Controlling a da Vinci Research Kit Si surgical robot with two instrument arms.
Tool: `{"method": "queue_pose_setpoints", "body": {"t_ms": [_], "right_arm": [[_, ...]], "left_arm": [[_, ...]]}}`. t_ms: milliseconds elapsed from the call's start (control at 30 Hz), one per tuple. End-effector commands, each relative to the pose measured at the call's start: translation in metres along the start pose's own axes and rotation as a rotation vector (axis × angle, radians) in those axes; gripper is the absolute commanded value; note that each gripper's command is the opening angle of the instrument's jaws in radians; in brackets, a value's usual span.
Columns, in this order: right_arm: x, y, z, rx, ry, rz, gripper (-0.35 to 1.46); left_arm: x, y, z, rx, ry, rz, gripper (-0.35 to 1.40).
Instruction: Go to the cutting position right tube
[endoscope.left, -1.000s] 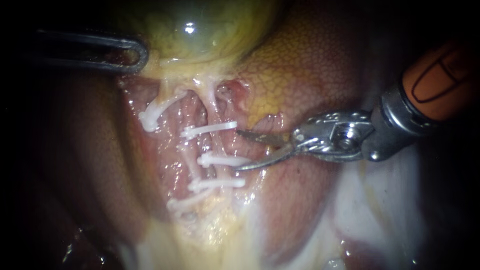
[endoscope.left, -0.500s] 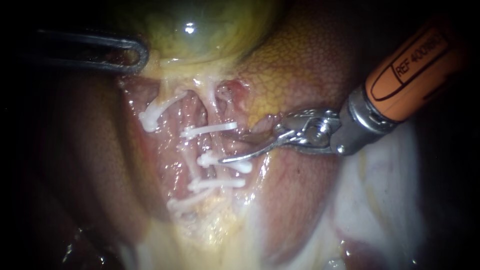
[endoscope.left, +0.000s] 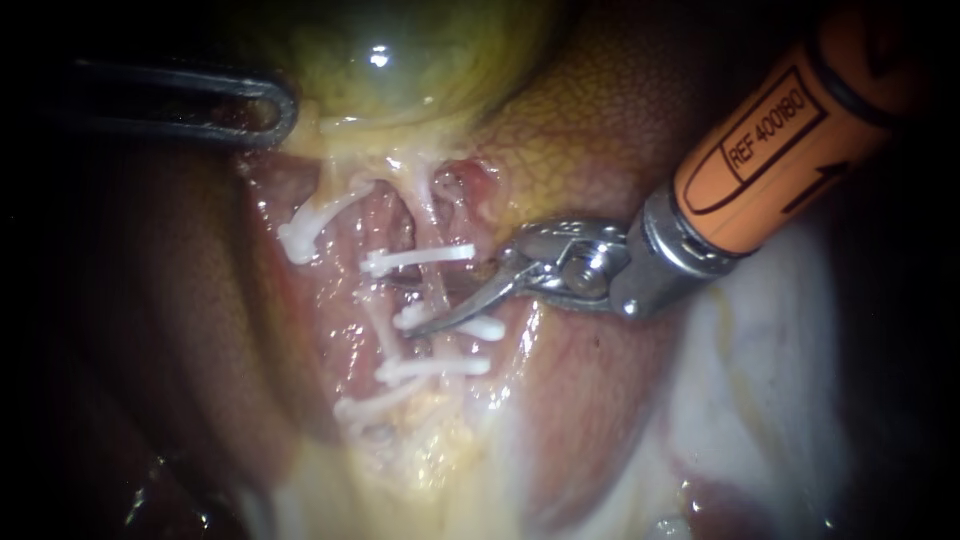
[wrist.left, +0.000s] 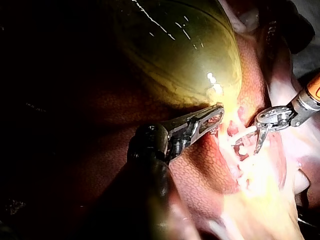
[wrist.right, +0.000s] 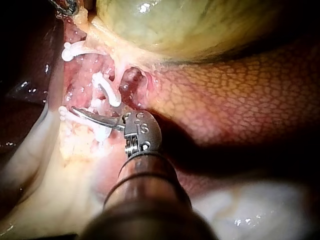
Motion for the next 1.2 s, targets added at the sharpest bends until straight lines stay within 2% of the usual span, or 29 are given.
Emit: {"method": "queue_pose_setpoints", "body": {"t_ms": [33,233,600,700,1000,1200], "right_arm": [[0.0000,0.0001,0.0002,0.003,0.018,0.001,1.03],[0.0003,0.0004,0.0008,0.044,0.075,-0.020,0.95],[0.0007,0.0004,0.0018,0.104,0.065,-0.074,0.89],[0.0009,-0.0002,0.0020,0.114,0.065,-0.074,0.86],[0.0033,-0.0031,0.0025,0.165,0.132,-0.066,0.84],[0.0045,-0.0044,0.0026,0.202,0.126,-0.065,0.84]], "left_arm": [[0.0000,0.0000,0.0001,0.000,0.000,0.000,-0.35],[0.0000,0.0000,0.0001,-0.001,0.000,0.000,-0.35],[0.0000,0.0000,0.0001,-0.001,0.000,0.000,-0.35],[0.0000,0.0000,0.0001,-0.001,0.000,0.000,-0.35],[0.0000,0.0000,0.0001,-0.001,0.000,0.000,-0.35],[0.0000,0.0000,0.0001,-0.001,0.000,0.000,-0.35]]}}
